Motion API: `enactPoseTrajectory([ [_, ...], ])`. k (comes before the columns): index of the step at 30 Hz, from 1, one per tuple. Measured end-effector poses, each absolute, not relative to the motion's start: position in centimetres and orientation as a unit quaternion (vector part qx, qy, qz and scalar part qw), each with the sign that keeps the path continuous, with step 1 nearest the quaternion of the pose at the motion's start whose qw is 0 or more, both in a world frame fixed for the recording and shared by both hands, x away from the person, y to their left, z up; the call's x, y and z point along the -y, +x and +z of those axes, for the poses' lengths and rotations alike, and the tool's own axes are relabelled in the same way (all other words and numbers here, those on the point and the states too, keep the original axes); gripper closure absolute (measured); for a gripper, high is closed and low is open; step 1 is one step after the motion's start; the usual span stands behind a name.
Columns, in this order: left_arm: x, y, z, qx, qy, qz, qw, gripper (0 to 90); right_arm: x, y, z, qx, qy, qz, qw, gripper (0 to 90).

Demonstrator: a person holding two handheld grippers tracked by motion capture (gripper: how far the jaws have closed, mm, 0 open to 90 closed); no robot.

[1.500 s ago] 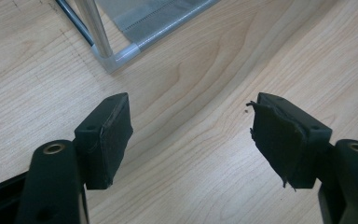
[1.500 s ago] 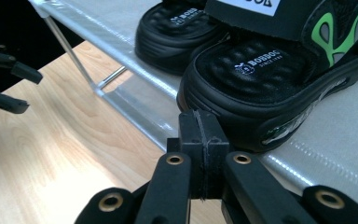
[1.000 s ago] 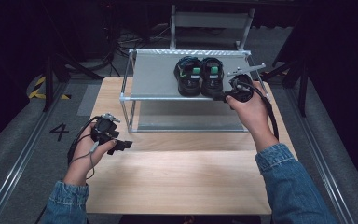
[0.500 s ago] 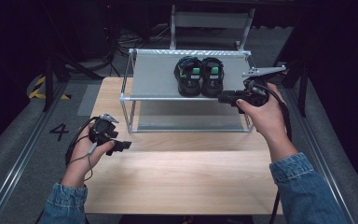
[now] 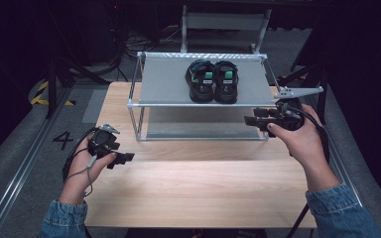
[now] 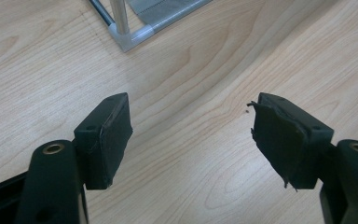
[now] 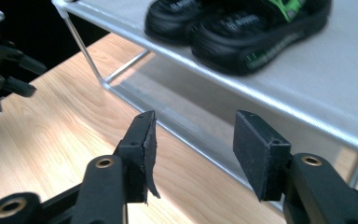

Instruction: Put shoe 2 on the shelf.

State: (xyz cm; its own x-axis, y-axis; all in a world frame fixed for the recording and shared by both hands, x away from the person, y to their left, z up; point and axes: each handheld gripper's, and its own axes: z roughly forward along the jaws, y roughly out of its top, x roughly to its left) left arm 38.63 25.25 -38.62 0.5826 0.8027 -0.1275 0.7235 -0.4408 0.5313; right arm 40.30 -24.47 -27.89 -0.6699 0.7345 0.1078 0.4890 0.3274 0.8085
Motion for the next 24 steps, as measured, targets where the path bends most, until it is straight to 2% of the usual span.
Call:
enactPoseTrajectory([
  [3,-25.2,38.8,-38.8,-0.452,0.845,0.072,0.275,28.2,26.0,39.6,-29.1,-0.798,0.393,0.431,0.151,45.7],
  [17,-24.9,39.2,-39.2,-0.453,0.845,0.068,0.275,27.7,31.7,37.9,-34.1,-0.787,0.448,0.396,0.153,42.8],
  [24,-24.7,39.2,-39.2,-0.450,0.847,0.067,0.275,27.3,33.3,37.4,-35.3,-0.785,0.464,0.380,0.158,42.1],
])
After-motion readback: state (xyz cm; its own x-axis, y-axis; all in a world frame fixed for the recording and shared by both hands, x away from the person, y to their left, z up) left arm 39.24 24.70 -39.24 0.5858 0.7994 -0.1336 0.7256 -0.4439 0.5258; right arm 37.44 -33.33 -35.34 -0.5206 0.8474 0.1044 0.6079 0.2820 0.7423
